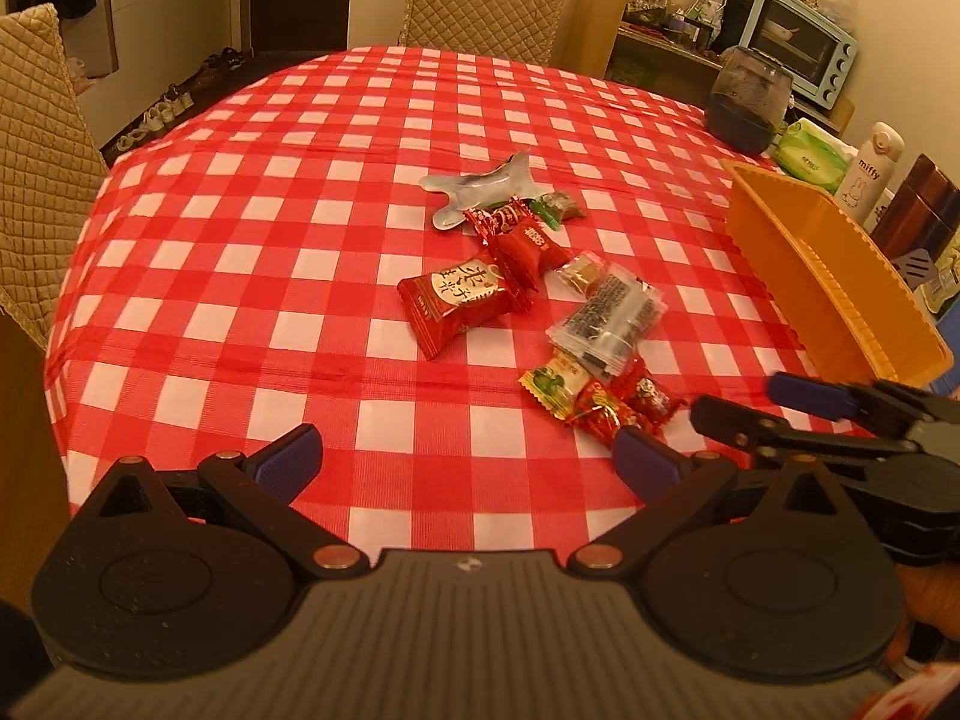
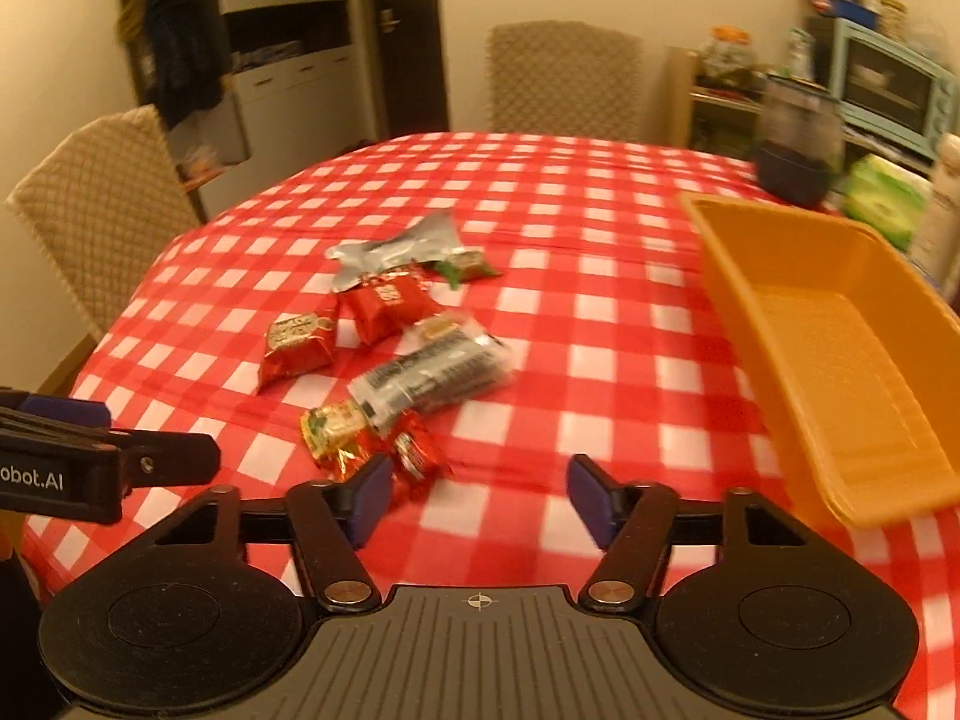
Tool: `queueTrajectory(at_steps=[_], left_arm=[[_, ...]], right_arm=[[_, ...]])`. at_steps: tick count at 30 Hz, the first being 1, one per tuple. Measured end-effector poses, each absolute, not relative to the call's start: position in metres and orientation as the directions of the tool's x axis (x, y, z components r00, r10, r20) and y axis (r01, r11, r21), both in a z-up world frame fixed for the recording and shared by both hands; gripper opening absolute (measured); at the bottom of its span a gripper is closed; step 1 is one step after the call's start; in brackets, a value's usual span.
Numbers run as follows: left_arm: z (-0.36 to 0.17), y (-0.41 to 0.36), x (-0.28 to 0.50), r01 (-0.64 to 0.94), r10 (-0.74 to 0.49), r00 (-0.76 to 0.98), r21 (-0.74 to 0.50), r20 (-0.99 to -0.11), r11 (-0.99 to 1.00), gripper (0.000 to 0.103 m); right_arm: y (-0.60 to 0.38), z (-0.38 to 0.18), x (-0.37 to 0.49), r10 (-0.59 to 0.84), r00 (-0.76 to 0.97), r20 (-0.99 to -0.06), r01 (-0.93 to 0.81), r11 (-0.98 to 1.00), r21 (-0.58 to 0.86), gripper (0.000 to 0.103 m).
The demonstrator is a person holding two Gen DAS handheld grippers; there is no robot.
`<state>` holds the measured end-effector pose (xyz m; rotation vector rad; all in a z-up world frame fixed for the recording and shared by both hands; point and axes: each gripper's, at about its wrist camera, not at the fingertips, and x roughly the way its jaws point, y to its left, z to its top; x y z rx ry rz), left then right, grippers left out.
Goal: Organize snacks
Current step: 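Reach the right gripper to the small red candy and close on it, then carry the red candy into the orange tray and open the right gripper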
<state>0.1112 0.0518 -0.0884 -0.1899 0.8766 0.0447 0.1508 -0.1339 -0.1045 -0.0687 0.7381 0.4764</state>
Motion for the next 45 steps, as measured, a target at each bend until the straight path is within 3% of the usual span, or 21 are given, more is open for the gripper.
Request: queueTrajectory(at_steps=[9, 12, 19, 25, 27, 32, 37, 40, 45], left_arm=[[-0.104, 0.058, 0.119, -0.134, -0.044, 0.617, -0.16, -0.786, 0.978, 0.102], [-0.107, 0.058, 0.12, -0.134, -0.05, 0.61, -0.165, -0.791, 0.977, 0.102], [-0.107, 0.045, 0.123, -0.094, -0.112, 0.621, -0.216, -0.776, 0.972, 0.101], [-0.111, 0.021, 0.133, -0.034, -0.182, 0.629, -0.26, -0.755, 0.965, 0.073], [-0.112, 0.012, 0.137, -0.01, -0.201, 0.63, -0.267, -0.75, 0.964, 0.057], [-0.119, -0.005, 0.148, 0.005, -0.209, 0.617, -0.262, -0.758, 0.965, 0.042], [-0.124, -0.013, 0.156, 0.004, -0.173, 0.626, -0.218, -0.761, 0.976, 0.034], [-0.125, -0.016, 0.159, 0.014, -0.138, 0.632, -0.168, -0.762, 0.986, 0.022], [-0.124, -0.016, 0.154, 0.032, -0.133, 0.631, -0.146, -0.765, 0.989, 0.019]], right_arm=[[-0.105, -0.124, 0.172, 0.41, 0.586, -0.699, -0.547, 0.837, 0.033, 0.041], [-0.103, -0.126, 0.174, 0.419, 0.581, -0.698, -0.552, 0.833, 0.04, 0.021], [-0.13, -0.116, 0.168, 0.358, 0.629, -0.691, -0.443, 0.894, 0.06, 0.019], [-0.166, -0.117, 0.158, 0.289, 0.656, -0.698, -0.32, 0.943, 0.09, 0.019], [-0.174, -0.117, 0.157, 0.277, 0.659, -0.7, -0.3, 0.949, 0.093, 0.019], [-0.181, -0.119, 0.156, 0.271, 0.661, -0.7, -0.285, 0.953, 0.1, 0.019], [-0.178, -0.12, 0.157, 0.28, 0.66, -0.697, -0.292, 0.951, 0.106, 0.019], [-0.174, -0.12, 0.157, 0.286, 0.658, -0.697, -0.3, 0.948, 0.106, 0.019], [-0.171, -0.119, 0.155, 0.29, 0.664, -0.689, -0.305, 0.947, 0.105, 0.019]])
